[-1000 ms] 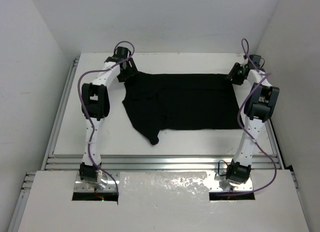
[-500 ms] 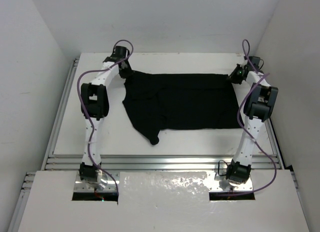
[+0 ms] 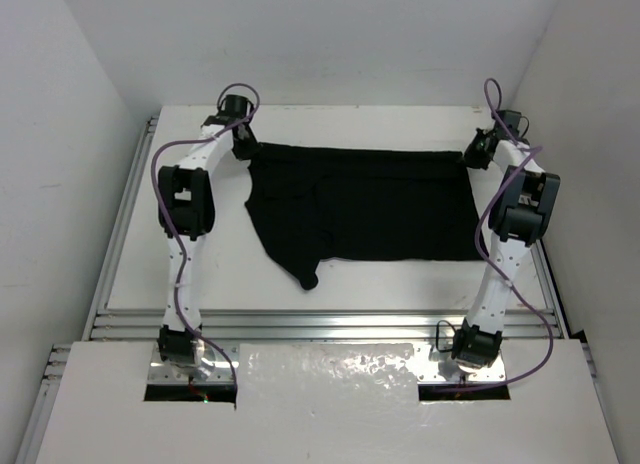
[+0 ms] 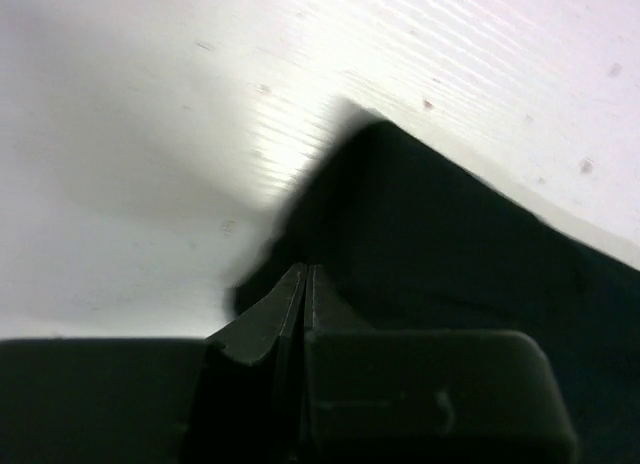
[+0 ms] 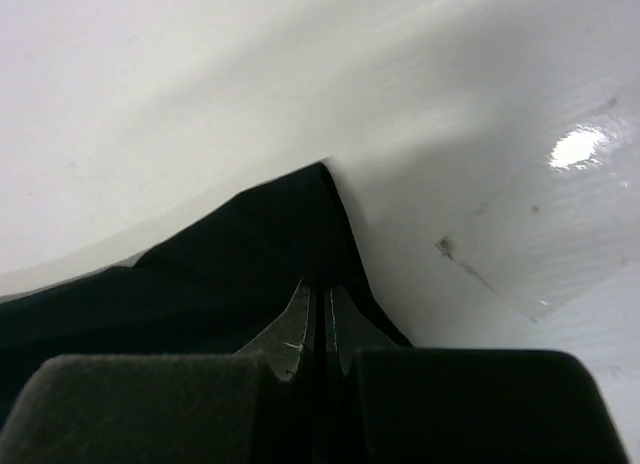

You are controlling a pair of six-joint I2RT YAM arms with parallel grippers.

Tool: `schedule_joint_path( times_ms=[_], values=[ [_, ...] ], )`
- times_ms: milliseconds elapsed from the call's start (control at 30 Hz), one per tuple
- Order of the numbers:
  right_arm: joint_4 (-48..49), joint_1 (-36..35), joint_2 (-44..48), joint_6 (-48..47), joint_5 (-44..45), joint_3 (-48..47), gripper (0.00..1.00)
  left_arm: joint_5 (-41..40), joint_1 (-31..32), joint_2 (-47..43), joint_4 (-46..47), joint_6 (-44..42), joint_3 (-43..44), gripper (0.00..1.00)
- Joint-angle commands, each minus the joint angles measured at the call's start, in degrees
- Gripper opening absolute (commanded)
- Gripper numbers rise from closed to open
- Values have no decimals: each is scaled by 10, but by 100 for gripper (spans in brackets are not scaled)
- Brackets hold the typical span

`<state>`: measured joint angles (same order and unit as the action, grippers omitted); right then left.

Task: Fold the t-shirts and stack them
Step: Fold the tshirt

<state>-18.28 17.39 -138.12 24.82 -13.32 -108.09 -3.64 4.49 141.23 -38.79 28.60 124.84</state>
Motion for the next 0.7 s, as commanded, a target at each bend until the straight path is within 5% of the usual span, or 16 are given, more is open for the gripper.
schedule_joint_path(
  times_ms=[0,200,300,367,467,533,567,600,667],
  values=[
    [-8,8,42,-14,66,-9,0,-34,-23,-46,7,1,1,0],
    [-90,8,41,-20,88,-101,6,-35,-23,-51,4,-5,-3,0],
    [-78,9,40,-37,70,-93,28,-29,-23,-55,10,-1,-24,0],
    [-65,12,33,-43,23,-80,52,-26,-23,-65,20,4,-42,0],
    [-51,10,45,-32,-19,-58,59,18,-20,-84,49,-3,-52,0],
    [-20,0,80,-16,-28,-30,78,83,-11,-111,107,-11,-78,16],
    [-12,-6,93,-17,-21,-24,97,98,-5,-118,122,-13,-92,24],
    [-6,-20,116,-22,-12,-18,99,112,3,-126,139,-14,-96,36],
    [-10,-37,135,-31,8,-17,99,127,10,-123,138,-6,-86,42]
  ],
)
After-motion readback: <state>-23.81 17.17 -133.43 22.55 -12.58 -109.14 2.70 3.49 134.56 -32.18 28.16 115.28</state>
